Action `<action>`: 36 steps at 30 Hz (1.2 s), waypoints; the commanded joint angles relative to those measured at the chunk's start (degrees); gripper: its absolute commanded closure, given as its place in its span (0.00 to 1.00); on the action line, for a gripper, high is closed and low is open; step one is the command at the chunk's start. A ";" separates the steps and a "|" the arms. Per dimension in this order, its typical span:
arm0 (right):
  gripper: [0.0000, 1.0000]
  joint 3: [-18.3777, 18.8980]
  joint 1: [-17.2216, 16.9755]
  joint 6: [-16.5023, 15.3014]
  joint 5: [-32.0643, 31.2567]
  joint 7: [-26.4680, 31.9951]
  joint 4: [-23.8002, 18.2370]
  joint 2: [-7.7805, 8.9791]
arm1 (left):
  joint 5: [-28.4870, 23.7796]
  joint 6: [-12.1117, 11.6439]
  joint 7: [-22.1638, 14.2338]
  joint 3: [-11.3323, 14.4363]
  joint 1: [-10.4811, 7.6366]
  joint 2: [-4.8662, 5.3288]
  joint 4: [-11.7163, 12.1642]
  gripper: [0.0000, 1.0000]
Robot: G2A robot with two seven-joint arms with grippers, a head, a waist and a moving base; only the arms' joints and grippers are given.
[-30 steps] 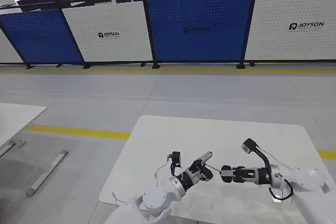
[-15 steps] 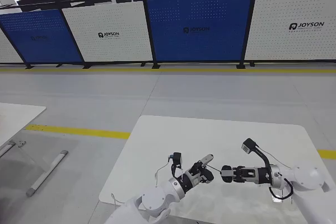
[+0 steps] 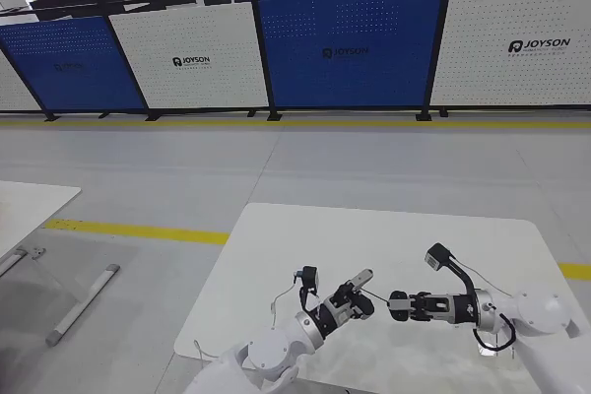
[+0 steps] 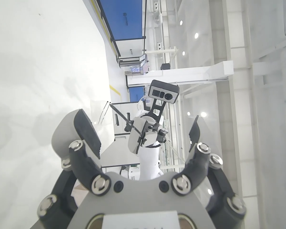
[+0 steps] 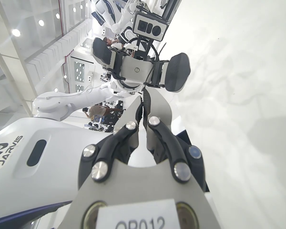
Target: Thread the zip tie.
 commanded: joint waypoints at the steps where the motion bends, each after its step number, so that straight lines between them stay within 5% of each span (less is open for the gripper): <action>1: 1.00 0.00 0.00 0.00 0.00 0.00 0.00 0.00 | 0.51 -0.32 0.02 -0.18 0.17 -0.03 0.14 0.00; 5: 1.00 0.00 0.00 0.00 0.00 0.00 0.00 0.00 | 2.02 -1.20 -0.59 -0.59 0.83 0.05 0.01 0.53; 17: 1.00 0.00 0.00 0.00 0.00 0.00 0.00 0.00 | 3.26 -1.20 -2.68 -1.11 1.42 -0.03 0.12 0.88; 25: 1.00 0.00 0.00 0.00 0.00 0.00 0.00 0.00 | 4.19 -1.54 -3.54 -1.36 1.75 -0.12 0.11 0.98; 28: 1.00 0.00 0.00 0.00 0.00 0.00 0.00 0.00 | 4.45 -1.72 -3.73 -1.43 1.87 -0.17 0.07 0.92; 31: 1.00 0.00 0.00 0.00 0.00 0.00 0.00 0.00 | 4.87 -1.88 -4.24 -1.44 2.02 -0.17 0.05 0.69; 36: 1.00 0.00 0.00 0.00 0.00 0.00 0.00 0.00 | 4.98 -2.10 -5.14 -1.74 2.32 -0.16 -0.10 0.70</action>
